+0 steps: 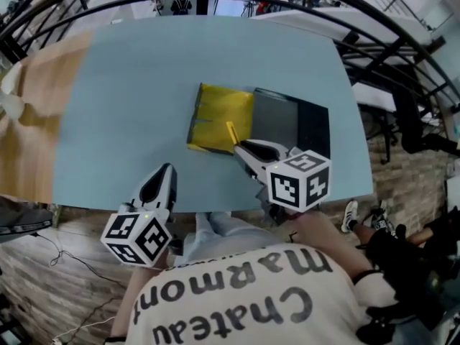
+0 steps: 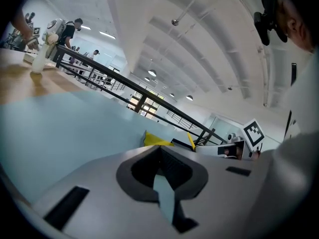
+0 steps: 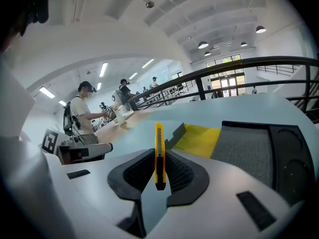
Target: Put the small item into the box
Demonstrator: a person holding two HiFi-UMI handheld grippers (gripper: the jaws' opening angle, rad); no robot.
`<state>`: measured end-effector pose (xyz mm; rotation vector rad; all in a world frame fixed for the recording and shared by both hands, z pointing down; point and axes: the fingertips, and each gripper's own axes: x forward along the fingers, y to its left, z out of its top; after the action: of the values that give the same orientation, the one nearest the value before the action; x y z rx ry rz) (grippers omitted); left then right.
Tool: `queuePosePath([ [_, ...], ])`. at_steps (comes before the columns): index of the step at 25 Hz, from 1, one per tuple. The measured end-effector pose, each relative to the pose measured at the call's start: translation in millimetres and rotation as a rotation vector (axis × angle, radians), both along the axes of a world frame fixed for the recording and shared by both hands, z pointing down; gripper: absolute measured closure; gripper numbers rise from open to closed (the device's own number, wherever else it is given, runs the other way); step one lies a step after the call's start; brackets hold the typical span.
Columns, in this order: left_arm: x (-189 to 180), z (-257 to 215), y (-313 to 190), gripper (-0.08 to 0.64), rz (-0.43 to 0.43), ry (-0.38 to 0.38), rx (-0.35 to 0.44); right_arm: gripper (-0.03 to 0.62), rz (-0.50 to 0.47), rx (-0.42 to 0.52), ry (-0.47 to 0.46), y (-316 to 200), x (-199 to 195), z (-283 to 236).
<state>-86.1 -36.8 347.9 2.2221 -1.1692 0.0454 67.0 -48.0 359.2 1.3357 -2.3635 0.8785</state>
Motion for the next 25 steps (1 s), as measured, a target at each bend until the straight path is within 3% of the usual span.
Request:
queuePosePath([
  [7,-4,3,-30,0.558,-0.053,0.009,-0.040,0.508,-0.036,-0.011,-0.027,-41,0,1],
  [12,0,6,-44,0.558,-0.064,-0.024,-0.060,0.508,-0.040,-0.034,-0.064,-62,6,7],
  [19,24,16,-56,0.558,-0.016,-0.100,-0.077,0.508,-0.068,-0.027,-0.020,-85,25,17],
  [25,44,20,-67,0.558,0.024,-0.130,-0.079,0.508,-0.087,-0.052,-0.049,-97,33,25],
])
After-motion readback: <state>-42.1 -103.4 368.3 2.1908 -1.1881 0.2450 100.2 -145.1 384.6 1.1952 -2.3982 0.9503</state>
